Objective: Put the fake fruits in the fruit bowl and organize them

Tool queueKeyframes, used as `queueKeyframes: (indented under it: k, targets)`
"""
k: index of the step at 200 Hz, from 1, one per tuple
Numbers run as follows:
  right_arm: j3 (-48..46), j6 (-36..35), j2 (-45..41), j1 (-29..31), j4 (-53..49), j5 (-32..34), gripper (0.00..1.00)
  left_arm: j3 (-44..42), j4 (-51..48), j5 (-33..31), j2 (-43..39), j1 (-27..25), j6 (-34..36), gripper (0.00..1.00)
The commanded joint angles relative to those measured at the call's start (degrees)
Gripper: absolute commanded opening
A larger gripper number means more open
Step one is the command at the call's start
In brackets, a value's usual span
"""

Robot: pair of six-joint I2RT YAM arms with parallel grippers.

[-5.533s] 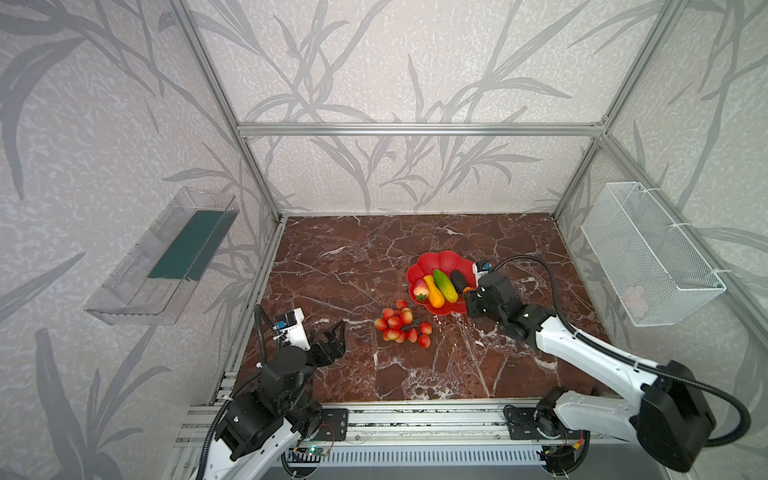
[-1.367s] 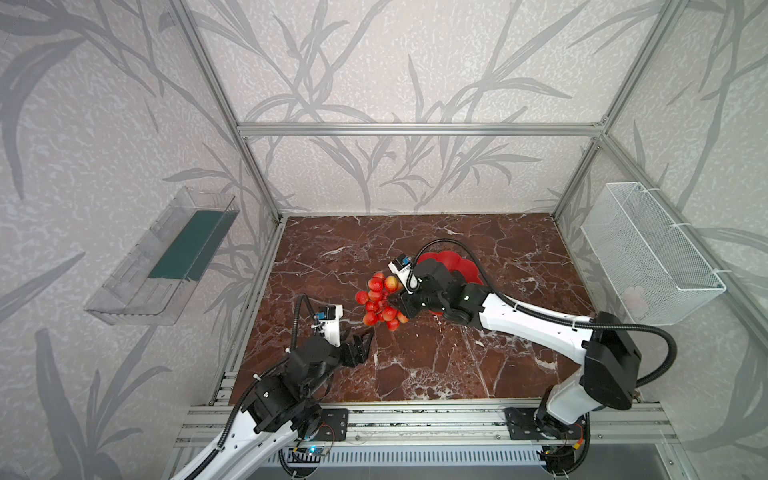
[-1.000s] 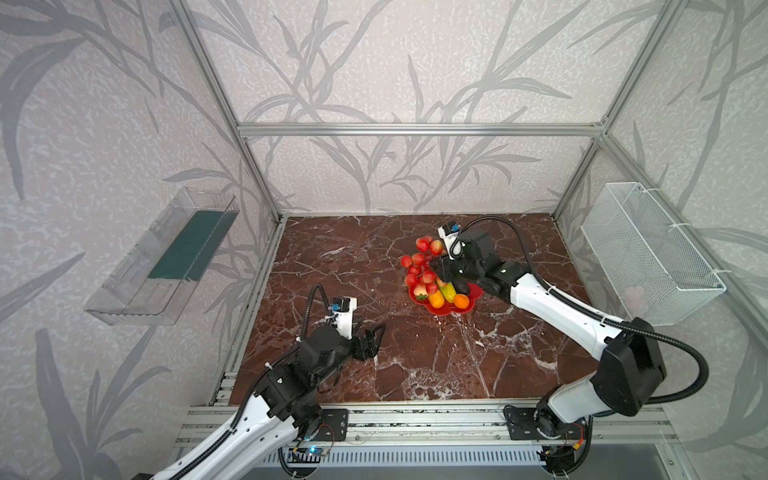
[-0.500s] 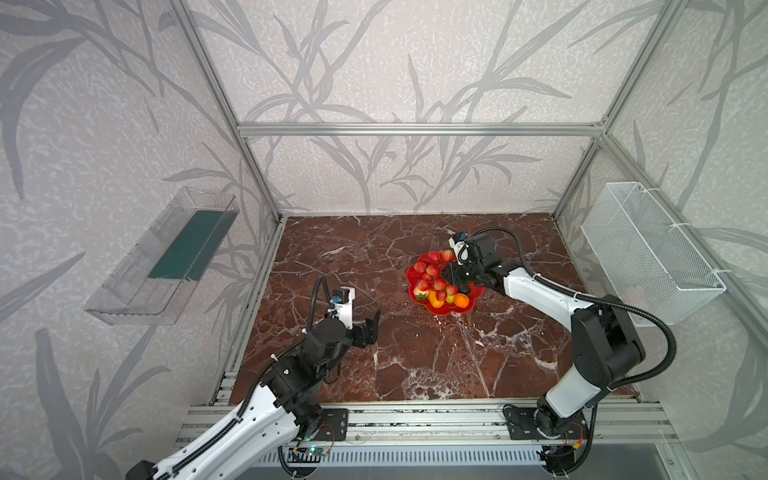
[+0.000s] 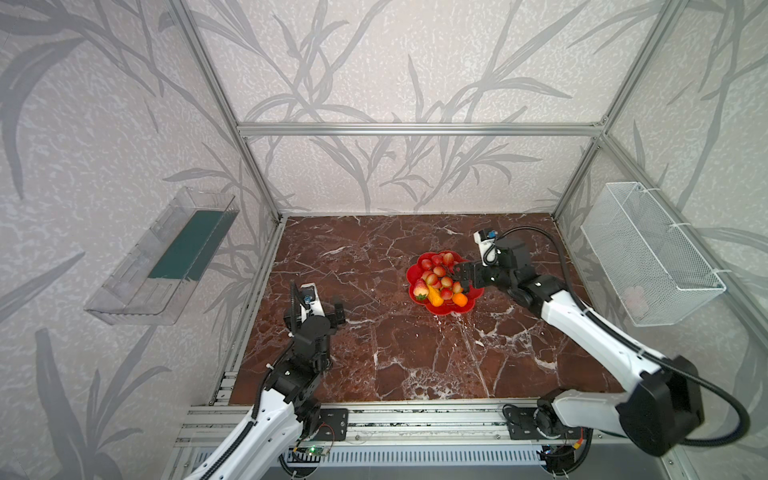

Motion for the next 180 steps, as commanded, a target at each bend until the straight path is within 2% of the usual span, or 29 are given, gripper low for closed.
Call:
queueKeyframes:
  k: [1,28,53,81,100,123,132,140,149,153,169,180]
  targets:
    - [-7.53,-5.68,-9.29,-2.85,1.66,8.18,0.99,-1.88,14.17,2.06,4.56,5.11,1.37,1.00]
    - [-19.48,-10.31,-15.44,-8.53,10.34,12.42,0.99,-2.47,25.27,9.65,18.19,12.53,2.35,1.00]
    - [-28.11,-12.20,-13.91,-12.12,24.00,14.19,0.99,-1.01,37.13,14.24,33.00,15.82,0.88,1.00]
    - [-34.63,-14.39,-3.77,-13.91,45.60,13.20,0.99,4.85,41.53,13.85,43.90,17.10,4.29,1.00]
    - [-36.75,-15.82,4.43,-14.93,58.01,12.35,0.99,6.40,37.65,13.27,43.93,17.47,3.81,1.00]
    - [-38.02,-14.70,13.71,-17.74,69.48,6.03,0.99,3.06,46.69,12.54,45.58,19.10,4.21,1.00]
    - [-37.81,-14.86,17.28,-17.97,72.84,4.43,0.99,2.37,51.84,14.12,49.76,21.14,2.39,1.00]
    - [-37.22,-15.31,20.99,-18.05,75.31,2.74,0.99,2.10,59.65,16.00,54.64,22.06,3.70,0.99]
    - [-37.06,-16.30,24.32,-17.98,78.54,0.84,0.99,3.06,61.85,16.74,58.59,22.10,4.52,0.99]
    - [-37.05,-16.62,24.22,-17.97,79.42,0.53,0.99,3.59,60.52,16.89,58.78,22.01,4.63,0.99]
    - [-35.01,-16.57,21.31,-17.97,70.36,0.29,0.99,7.59,45.13,17.25,54.27,22.71,1.88,0.99]
    - [-34.74,-17.32,22.49,-17.97,71.04,-1.18,0.99,7.52,46.75,18.01,55.03,22.79,2.59,0.99]
